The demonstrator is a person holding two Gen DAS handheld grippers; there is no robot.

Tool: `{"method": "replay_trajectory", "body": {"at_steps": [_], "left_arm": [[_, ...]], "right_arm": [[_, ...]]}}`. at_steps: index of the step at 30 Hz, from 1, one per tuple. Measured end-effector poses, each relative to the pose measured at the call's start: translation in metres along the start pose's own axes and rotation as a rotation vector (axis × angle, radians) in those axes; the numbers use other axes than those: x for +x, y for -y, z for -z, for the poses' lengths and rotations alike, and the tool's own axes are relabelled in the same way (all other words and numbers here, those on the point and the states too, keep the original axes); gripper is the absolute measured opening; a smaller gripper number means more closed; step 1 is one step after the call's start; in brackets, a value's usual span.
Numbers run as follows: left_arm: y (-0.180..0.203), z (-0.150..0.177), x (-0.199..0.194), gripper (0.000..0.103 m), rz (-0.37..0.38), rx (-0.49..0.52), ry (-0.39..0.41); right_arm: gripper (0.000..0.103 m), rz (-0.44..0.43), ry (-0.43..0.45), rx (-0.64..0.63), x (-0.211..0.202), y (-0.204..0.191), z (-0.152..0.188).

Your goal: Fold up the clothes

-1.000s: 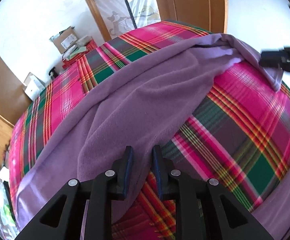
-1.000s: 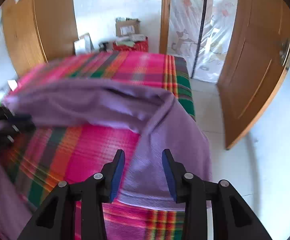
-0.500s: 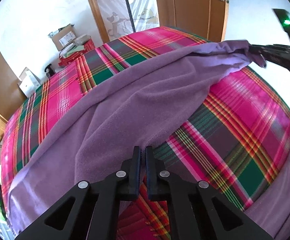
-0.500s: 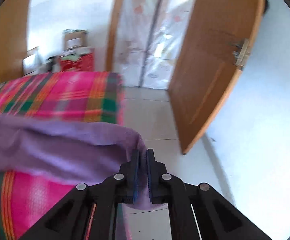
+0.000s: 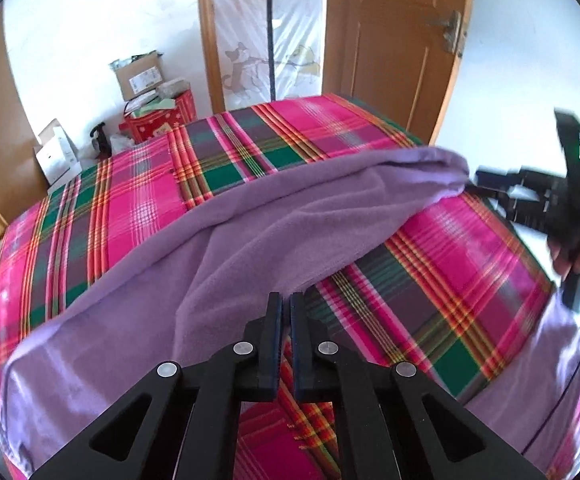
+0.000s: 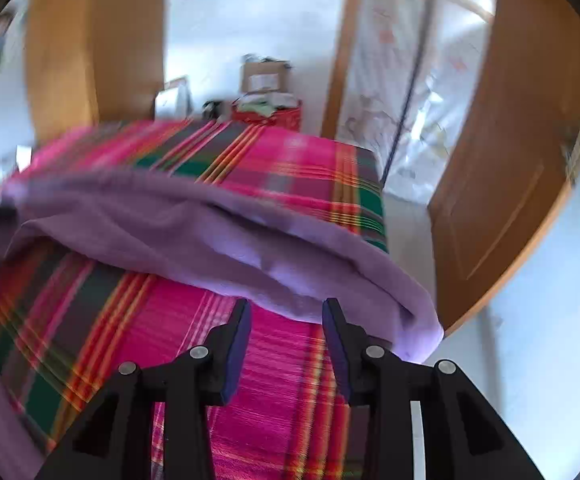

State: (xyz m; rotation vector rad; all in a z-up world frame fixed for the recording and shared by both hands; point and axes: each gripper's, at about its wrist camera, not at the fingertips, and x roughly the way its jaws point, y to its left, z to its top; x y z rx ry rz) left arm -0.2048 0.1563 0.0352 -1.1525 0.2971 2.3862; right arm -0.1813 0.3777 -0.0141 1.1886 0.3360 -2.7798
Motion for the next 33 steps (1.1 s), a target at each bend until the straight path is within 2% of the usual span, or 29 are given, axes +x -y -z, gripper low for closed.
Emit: {"method": "replay_trajectory", "body": {"at_steps": [5,9,12,14,18,20,21,24,26,27,30,33], "left_arm": [[-0.007,0.0,-0.012,0.002,-0.012,-0.023,0.026],[-0.008,0.003,0.001,0.003,-0.043,-0.008,-0.036],[0.003,0.007,0.01,0.011,-0.069,0.047,-0.065],[0.013,0.01,0.014,0.023,-0.07,0.103,-0.07],[0.029,0.014,0.029,0.026,-0.099,0.191,-0.106],[0.033,0.016,0.038,0.026,-0.13,0.22,-0.128],[0.035,0.016,0.042,0.026,-0.149,0.234,-0.131],[0.045,0.015,0.046,0.027,-0.205,0.288,-0.117],[0.046,0.013,0.048,0.027,-0.224,0.295,-0.111],[0.046,0.011,0.049,0.027,-0.222,0.284,-0.11],[0.041,0.007,0.049,0.007,-0.175,0.241,-0.122],[0.042,0.008,0.046,0.004,-0.17,0.241,-0.118]], "right_arm": [[0.042,-0.007,-0.033,-0.096,0.013,-0.017,-0.007],[0.045,-0.002,-0.049,-0.135,0.024,-0.018,-0.014],[0.045,0.003,-0.051,-0.142,0.028,-0.016,-0.017],[0.045,-0.007,-0.05,-0.134,0.029,-0.016,-0.018],[0.045,-0.017,-0.037,-0.118,0.031,-0.013,-0.018],[0.04,-0.027,-0.035,-0.109,0.031,-0.013,-0.018],[0.031,-0.024,-0.034,-0.114,0.03,-0.014,-0.018],[0.014,0.008,-0.032,-0.144,0.03,-0.02,-0.017],[0.007,0.02,-0.03,-0.156,0.029,-0.022,-0.016],[0.005,0.026,-0.029,-0.162,0.029,-0.023,-0.016],[0.004,0.029,-0.02,-0.163,0.023,-0.024,-0.015],[0.003,0.034,-0.014,-0.172,0.011,-0.024,-0.012]]}}
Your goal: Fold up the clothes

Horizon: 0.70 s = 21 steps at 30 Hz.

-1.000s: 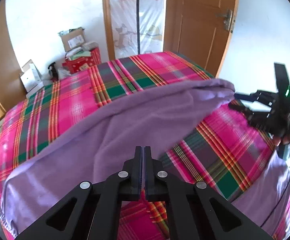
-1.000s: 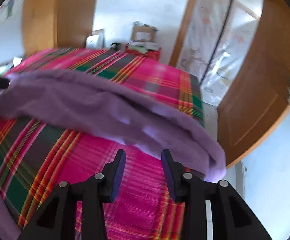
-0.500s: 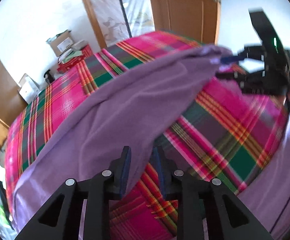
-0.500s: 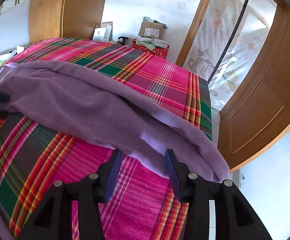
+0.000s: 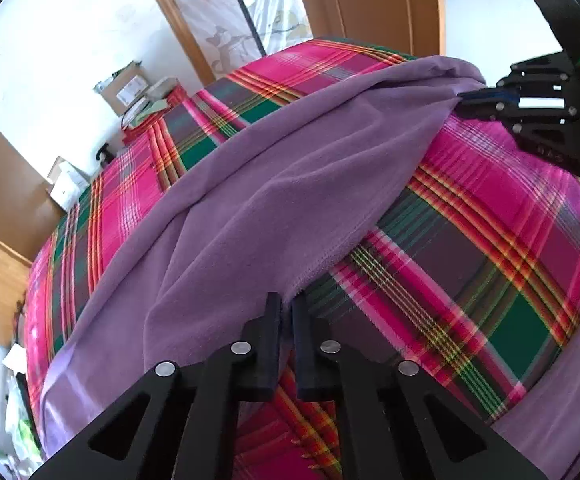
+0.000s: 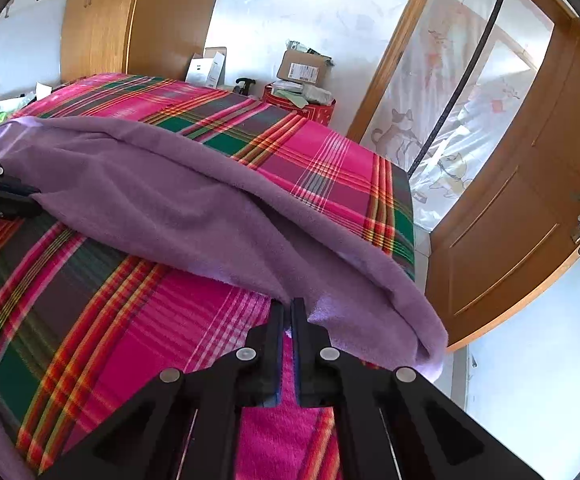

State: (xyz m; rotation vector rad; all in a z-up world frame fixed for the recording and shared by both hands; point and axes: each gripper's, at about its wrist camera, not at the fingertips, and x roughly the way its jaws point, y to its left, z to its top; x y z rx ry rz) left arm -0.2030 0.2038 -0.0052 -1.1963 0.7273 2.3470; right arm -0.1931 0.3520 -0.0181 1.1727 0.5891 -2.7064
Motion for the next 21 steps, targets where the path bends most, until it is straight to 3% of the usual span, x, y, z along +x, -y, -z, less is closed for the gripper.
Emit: {"method": "replay_trajectory", "body": {"at_steps": [7,15,21], "left_arm": [[-0.002,0.004,-0.029,0.004,0.084,0.007,0.047],[0.009,0.022,-0.028,0.004,0.136,0.06,-0.021],[0.01,0.022,-0.031,0.004,0.165,0.06,-0.023]], "right_arm": [[0.003,0.01,-0.008,-0.049,-0.036,-0.004,0.005],[0.003,-0.02,-0.086,-0.112,-0.036,-0.025,0.033],[0.003,-0.012,-0.062,-0.086,-0.044,-0.016,0.032]]}}
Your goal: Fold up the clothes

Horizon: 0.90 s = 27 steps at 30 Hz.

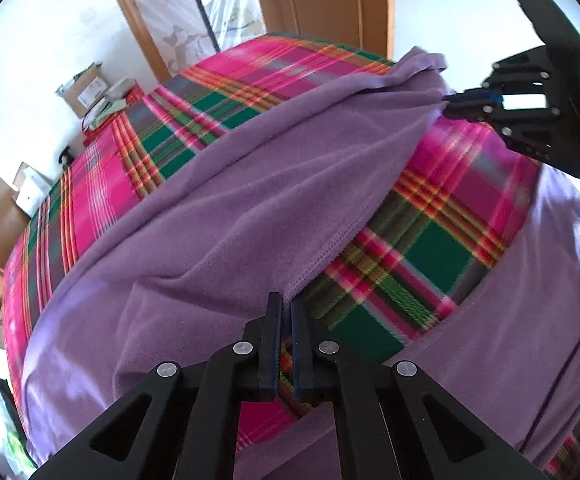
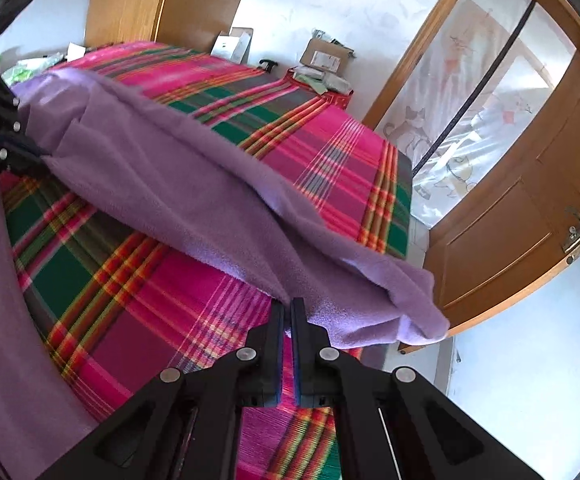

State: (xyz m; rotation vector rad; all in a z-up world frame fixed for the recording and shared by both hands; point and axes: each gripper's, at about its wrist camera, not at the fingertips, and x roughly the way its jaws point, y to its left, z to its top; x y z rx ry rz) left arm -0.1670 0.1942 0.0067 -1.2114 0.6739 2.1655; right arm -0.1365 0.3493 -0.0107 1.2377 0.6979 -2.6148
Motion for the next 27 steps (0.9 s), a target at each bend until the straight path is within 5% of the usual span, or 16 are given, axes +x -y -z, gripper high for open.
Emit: {"method": "replay_trajectory", "body": {"at_steps": [8,16,22,27], "left_arm": [[0.007,0.002,0.01,0.004,0.028,0.023,-0.029],[-0.016,0.001,-0.004,0.008,0.11,-0.045,-0.02],[-0.059,0.005,-0.019,0.008,0.13,-0.18,0.002],[-0.099,0.015,-0.019,0.009,0.042,-0.313,-0.007]], "right_arm": [[0.003,-0.028,-0.056,0.003,0.013,-0.002,0.009],[0.007,-0.263,-0.045,0.242,-0.004,0.045,0.01],[0.007,-0.302,-0.03,0.331,0.004,0.051,-0.004],[0.007,-0.275,-0.052,0.311,0.028,0.032,-0.022]]}}
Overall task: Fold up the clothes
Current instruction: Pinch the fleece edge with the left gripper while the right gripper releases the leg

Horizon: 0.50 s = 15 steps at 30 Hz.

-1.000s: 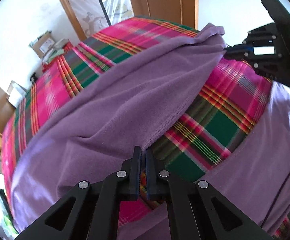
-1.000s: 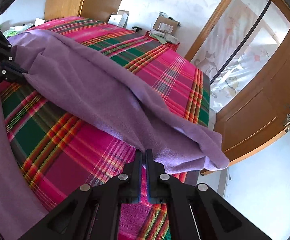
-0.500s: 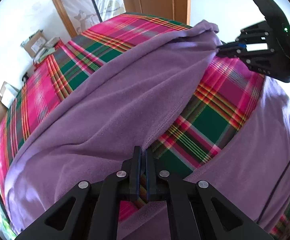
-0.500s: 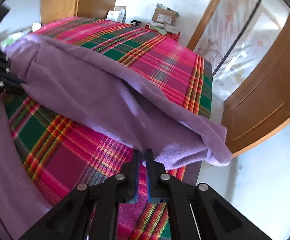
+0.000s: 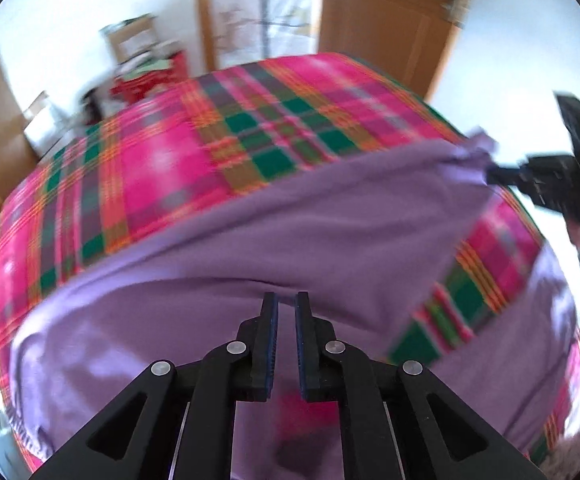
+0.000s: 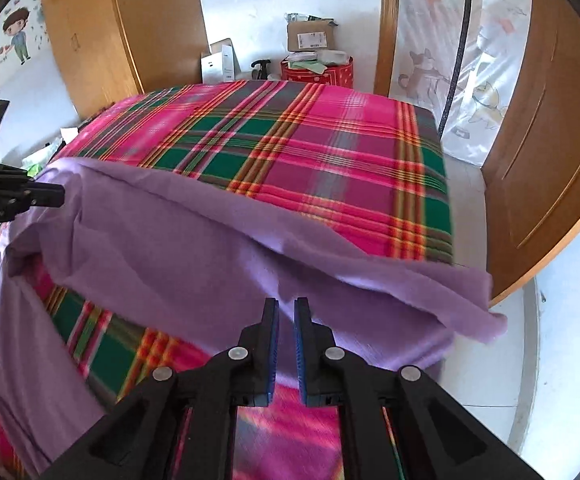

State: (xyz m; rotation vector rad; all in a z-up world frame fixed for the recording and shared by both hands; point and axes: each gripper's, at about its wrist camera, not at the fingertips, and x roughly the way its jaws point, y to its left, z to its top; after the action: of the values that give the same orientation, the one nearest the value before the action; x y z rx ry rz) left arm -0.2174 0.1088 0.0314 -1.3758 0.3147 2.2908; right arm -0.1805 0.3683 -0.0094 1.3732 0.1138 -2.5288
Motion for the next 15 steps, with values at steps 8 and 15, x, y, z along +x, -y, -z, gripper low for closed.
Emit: {"method": "replay_trajectory", "body": {"at_steps": [8,15], "left_arm": [[-0.074,-0.011,0.031,0.01,-0.086,-0.19,-0.061],[-0.094,-0.021,0.049,0.016,-0.102,-0.205,-0.053]], "right_arm": [[0.01,0.064,-0.026,0.127,0.033,0.018,-0.03],[0.01,0.124,0.004,0.195,0.05,0.038,-0.054]]}}
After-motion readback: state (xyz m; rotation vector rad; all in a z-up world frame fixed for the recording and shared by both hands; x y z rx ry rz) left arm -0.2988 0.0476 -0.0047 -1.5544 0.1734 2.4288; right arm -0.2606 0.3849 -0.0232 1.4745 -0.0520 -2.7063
